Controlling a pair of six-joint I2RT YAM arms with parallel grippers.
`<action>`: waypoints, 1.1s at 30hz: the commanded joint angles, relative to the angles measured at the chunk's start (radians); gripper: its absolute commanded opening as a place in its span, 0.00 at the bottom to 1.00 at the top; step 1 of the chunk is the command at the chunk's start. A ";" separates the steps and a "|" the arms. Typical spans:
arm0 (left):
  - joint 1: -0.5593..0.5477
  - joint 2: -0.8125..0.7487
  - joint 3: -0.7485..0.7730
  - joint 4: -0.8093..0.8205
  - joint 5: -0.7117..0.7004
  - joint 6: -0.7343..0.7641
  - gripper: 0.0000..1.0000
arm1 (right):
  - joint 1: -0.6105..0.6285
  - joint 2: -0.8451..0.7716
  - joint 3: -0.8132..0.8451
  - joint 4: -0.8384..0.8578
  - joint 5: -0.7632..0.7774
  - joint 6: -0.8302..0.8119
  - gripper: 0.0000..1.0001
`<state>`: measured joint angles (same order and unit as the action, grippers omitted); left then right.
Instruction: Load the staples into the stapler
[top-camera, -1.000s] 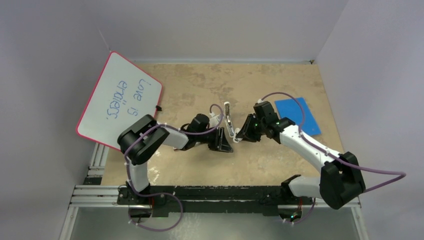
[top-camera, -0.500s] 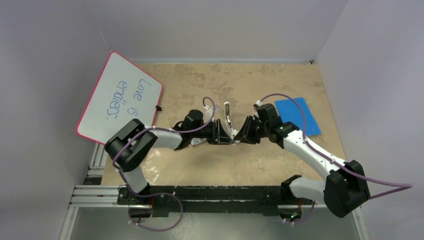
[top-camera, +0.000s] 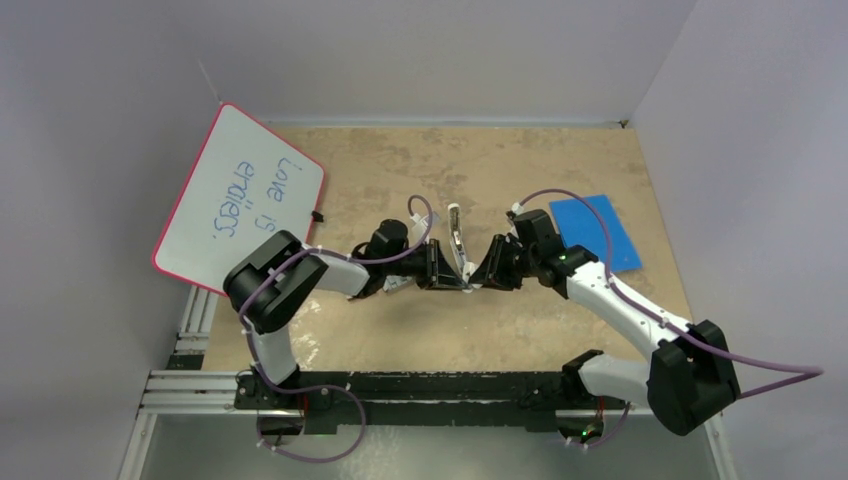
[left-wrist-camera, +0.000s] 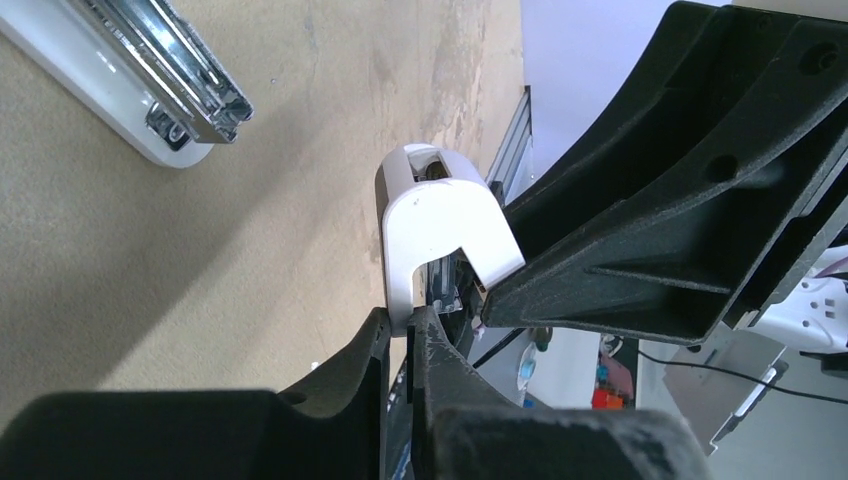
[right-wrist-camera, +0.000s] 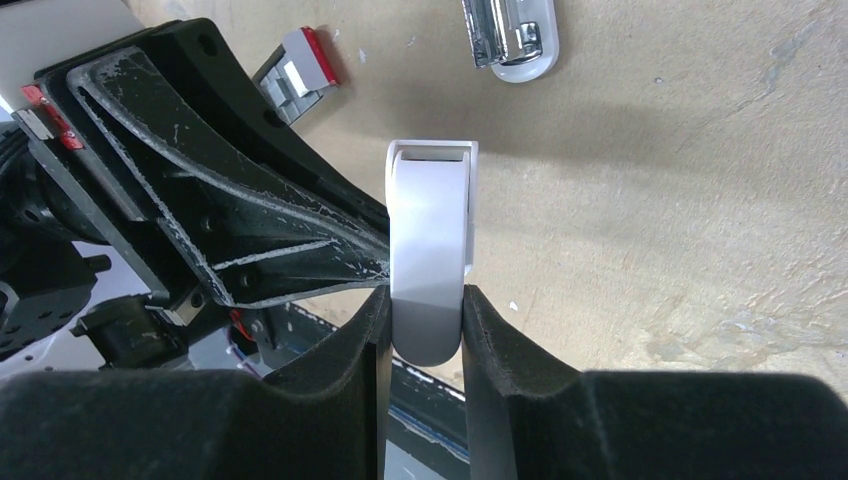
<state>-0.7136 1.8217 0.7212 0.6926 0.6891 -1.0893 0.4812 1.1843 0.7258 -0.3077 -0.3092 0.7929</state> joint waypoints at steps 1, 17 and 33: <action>0.000 0.027 0.048 -0.007 0.025 0.065 0.00 | -0.002 -0.017 0.009 0.045 -0.043 -0.003 0.17; -0.013 -0.013 0.027 -0.174 -0.014 0.543 0.00 | -0.006 0.007 0.102 -0.064 0.121 0.024 0.22; -0.026 -0.024 -0.026 -0.139 0.002 0.640 0.00 | -0.012 0.056 0.116 -0.076 0.200 0.018 0.27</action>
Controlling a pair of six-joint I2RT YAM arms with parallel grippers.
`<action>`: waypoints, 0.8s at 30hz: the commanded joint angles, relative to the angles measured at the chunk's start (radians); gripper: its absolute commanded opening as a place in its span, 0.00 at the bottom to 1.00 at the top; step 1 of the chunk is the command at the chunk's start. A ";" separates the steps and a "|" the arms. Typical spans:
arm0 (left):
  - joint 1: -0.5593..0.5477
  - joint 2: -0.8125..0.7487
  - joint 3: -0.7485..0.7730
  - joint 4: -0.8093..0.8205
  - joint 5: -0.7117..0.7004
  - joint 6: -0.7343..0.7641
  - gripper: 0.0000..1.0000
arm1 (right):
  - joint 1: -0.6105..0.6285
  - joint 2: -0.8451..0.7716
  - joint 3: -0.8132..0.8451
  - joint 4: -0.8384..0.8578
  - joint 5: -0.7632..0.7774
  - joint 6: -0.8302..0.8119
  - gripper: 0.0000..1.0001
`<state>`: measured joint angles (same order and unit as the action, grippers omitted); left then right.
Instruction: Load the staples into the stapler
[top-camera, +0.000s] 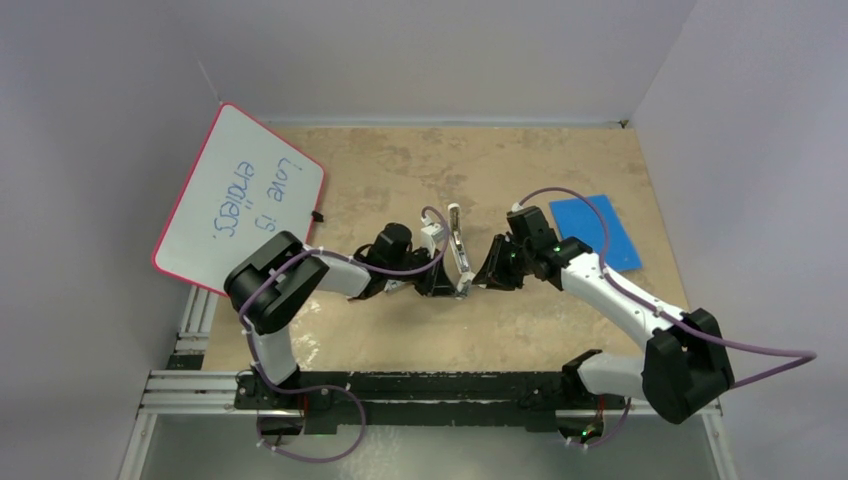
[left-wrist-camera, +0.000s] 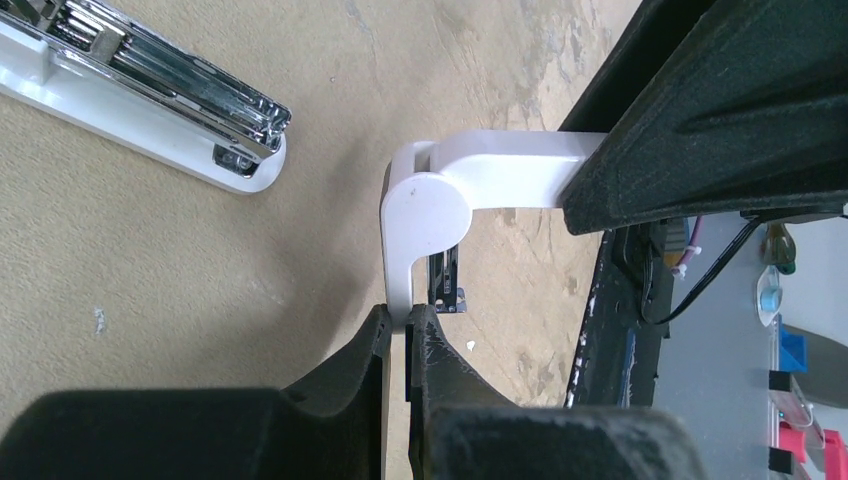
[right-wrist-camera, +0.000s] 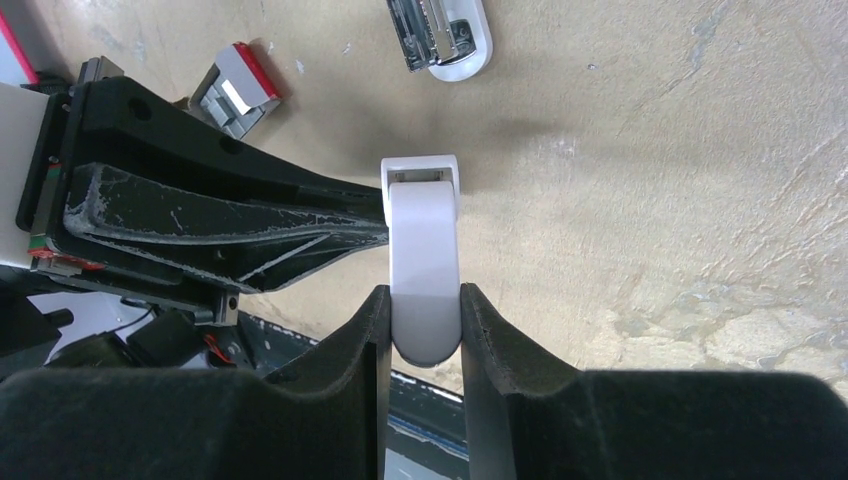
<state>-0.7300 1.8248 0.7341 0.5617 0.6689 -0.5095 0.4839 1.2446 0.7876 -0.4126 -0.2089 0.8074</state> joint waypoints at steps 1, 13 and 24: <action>-0.011 -0.025 -0.041 -0.005 0.023 0.063 0.00 | -0.015 -0.002 0.052 0.030 0.106 0.002 0.27; -0.011 -0.038 -0.036 -0.036 0.041 0.049 0.00 | -0.020 -0.001 0.024 0.044 0.188 0.045 0.32; -0.012 -0.040 0.068 -0.154 0.027 -0.137 0.00 | -0.018 -0.028 -0.045 0.200 0.071 0.006 0.70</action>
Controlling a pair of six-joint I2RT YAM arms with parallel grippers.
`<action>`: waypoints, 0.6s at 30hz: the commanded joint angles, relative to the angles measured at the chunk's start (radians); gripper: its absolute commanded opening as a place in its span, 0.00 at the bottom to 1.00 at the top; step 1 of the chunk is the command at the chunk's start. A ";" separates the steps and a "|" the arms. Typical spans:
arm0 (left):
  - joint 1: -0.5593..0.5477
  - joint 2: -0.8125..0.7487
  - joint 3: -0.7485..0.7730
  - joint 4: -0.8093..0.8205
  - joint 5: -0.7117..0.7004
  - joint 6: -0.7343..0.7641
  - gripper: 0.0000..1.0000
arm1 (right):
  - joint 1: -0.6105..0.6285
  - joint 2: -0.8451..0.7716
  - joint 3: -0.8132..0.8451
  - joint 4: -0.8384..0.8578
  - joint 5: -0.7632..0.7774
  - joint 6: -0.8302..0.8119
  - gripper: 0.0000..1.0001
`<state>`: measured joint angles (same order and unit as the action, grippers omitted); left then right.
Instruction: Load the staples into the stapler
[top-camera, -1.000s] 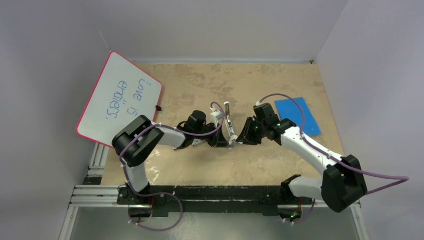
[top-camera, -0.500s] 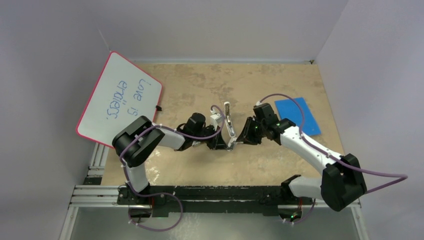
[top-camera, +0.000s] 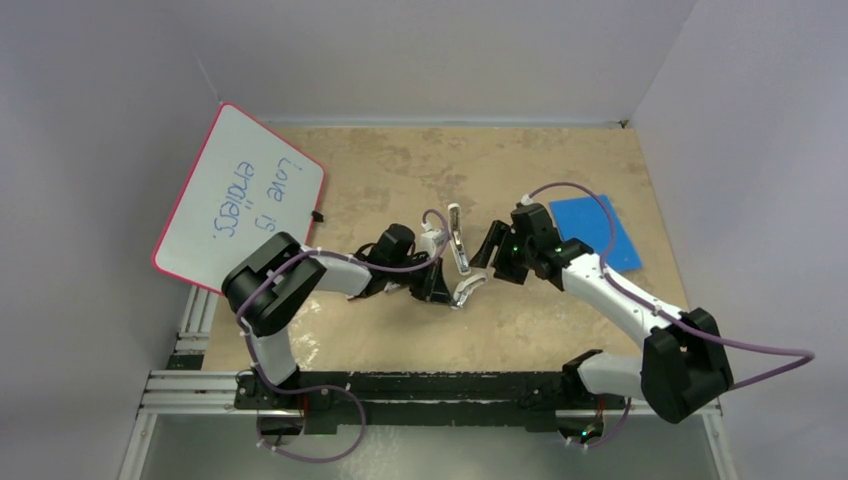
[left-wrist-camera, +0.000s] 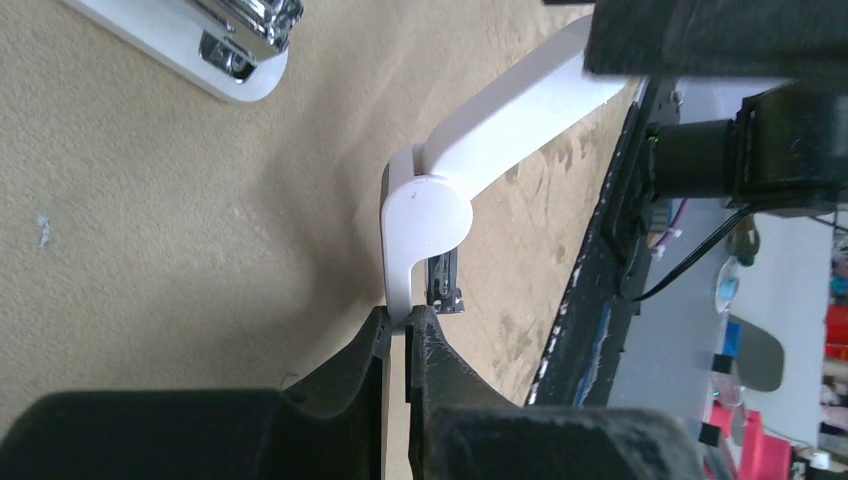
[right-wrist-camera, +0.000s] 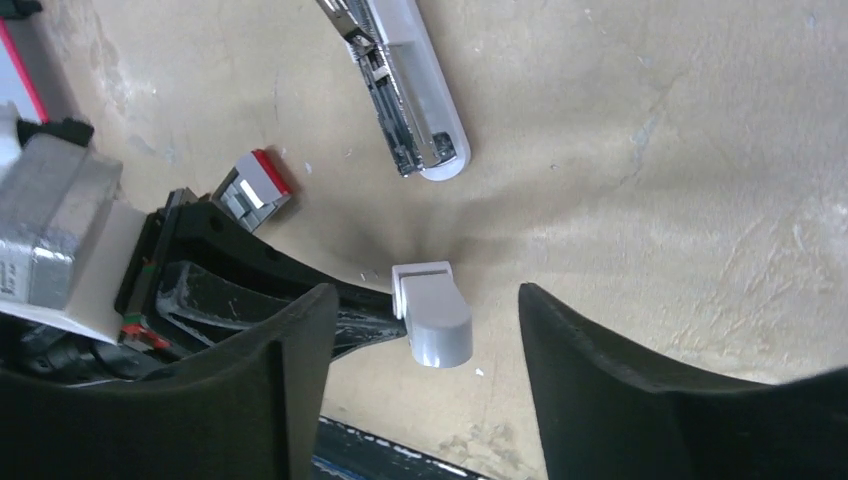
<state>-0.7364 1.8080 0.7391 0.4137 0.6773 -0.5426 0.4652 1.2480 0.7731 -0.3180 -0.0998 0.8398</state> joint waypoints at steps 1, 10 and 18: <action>-0.006 -0.017 0.070 -0.005 0.016 -0.133 0.00 | 0.002 -0.039 -0.043 0.118 -0.042 -0.020 0.74; -0.008 0.098 0.101 0.099 0.017 -0.361 0.00 | 0.007 -0.062 -0.135 0.192 -0.013 0.014 0.76; -0.017 0.114 0.102 0.105 -0.014 -0.389 0.00 | 0.028 -0.018 -0.205 0.308 -0.009 0.047 0.71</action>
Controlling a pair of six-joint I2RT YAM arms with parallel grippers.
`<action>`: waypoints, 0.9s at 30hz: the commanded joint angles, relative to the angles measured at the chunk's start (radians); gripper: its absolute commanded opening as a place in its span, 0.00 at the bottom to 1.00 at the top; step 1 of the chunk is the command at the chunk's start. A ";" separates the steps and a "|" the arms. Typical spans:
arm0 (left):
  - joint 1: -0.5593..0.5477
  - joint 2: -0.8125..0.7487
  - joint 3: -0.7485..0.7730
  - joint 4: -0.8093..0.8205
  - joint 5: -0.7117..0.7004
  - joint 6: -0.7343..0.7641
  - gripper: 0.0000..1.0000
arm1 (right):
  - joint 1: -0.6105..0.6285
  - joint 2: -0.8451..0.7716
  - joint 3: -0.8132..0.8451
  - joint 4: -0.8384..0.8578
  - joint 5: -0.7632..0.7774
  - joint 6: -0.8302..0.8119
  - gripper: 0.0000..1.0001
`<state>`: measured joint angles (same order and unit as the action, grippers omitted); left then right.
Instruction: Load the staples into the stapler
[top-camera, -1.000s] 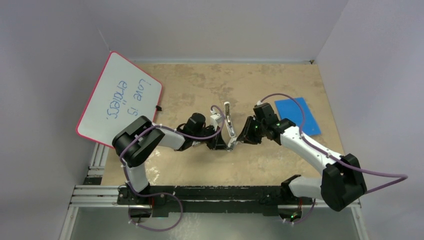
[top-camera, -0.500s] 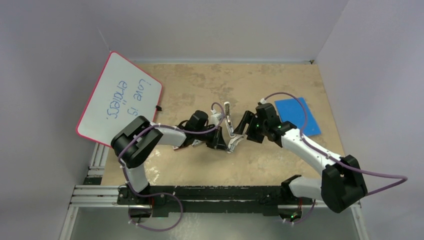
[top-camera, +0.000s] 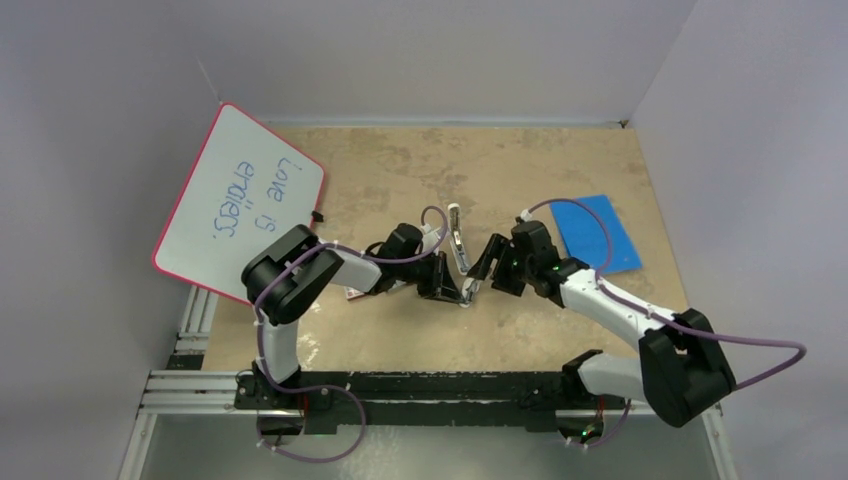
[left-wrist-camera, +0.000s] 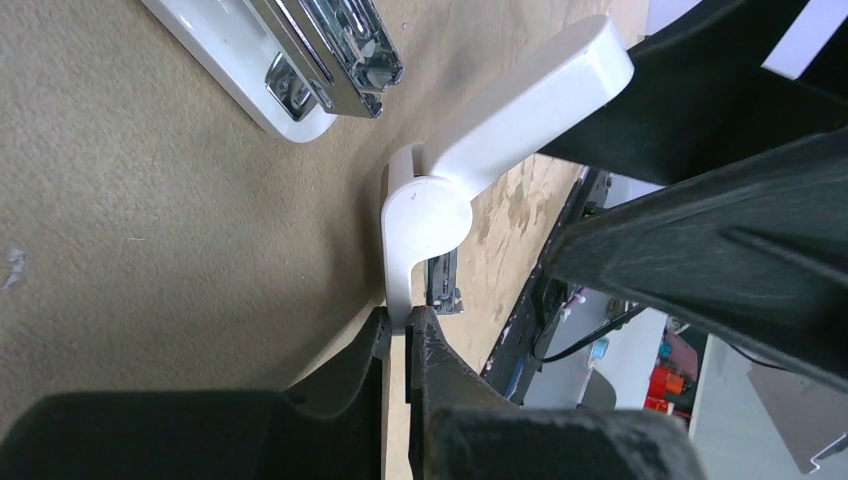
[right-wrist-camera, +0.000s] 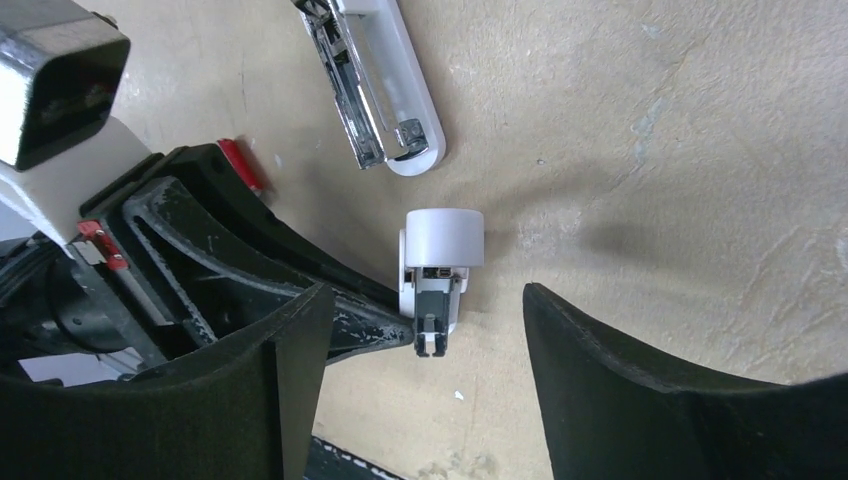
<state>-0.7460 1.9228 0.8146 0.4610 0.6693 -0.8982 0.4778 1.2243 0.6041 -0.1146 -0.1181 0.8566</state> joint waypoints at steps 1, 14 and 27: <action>-0.007 0.000 0.026 0.058 -0.008 -0.036 0.00 | 0.017 0.008 -0.044 0.121 0.008 0.035 0.71; -0.010 0.015 0.024 0.056 -0.014 -0.044 0.00 | 0.058 0.134 -0.047 0.233 0.026 0.068 0.52; -0.010 -0.065 0.028 -0.021 -0.037 0.002 0.31 | 0.068 0.137 0.032 0.019 0.193 0.051 0.26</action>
<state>-0.7498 1.9297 0.8150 0.4664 0.6533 -0.9272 0.5446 1.3712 0.5705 0.0322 -0.0471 0.9207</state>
